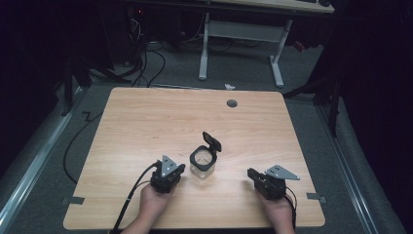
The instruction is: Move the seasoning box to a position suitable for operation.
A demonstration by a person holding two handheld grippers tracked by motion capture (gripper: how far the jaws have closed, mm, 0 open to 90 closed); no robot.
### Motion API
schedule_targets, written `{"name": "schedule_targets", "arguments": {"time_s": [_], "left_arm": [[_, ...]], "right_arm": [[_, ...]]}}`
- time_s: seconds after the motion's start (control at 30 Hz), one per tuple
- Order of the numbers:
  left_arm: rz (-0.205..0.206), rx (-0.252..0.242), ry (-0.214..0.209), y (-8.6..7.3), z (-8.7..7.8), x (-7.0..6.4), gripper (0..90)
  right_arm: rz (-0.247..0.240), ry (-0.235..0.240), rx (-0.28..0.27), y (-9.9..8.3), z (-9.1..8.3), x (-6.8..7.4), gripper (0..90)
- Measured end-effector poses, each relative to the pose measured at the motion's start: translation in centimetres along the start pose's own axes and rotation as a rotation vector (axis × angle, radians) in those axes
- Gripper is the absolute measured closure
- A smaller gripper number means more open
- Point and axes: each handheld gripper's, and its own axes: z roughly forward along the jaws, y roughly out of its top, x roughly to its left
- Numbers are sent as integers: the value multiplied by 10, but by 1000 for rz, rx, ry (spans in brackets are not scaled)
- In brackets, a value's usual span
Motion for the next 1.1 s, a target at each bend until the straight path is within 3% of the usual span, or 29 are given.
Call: {"name": "schedule_targets", "arguments": {"time_s": [0.03,0.07,0.13,0.3,0.37,0.57,1.1], "left_arm": [[0,0,0,0,0,0,900],[-5,-13,20,7,11,8,900],[-9,-13,26,10,20,11,900],[-15,4,9,9,36,11,900],[-36,6,3,8,36,8,900],[-21,1,-29,5,28,-3,900],[-25,8,-76,-2,9,-19,900]], "right_arm": [[0,0,0,0,0,0,857],[-17,-2,5,0,2,4,861],[-22,-1,10,1,2,7,860],[-16,0,13,0,3,7,859],[-20,0,13,0,4,6,858],[-9,4,12,-2,3,4,858],[-13,3,17,-2,4,6,858]]}}
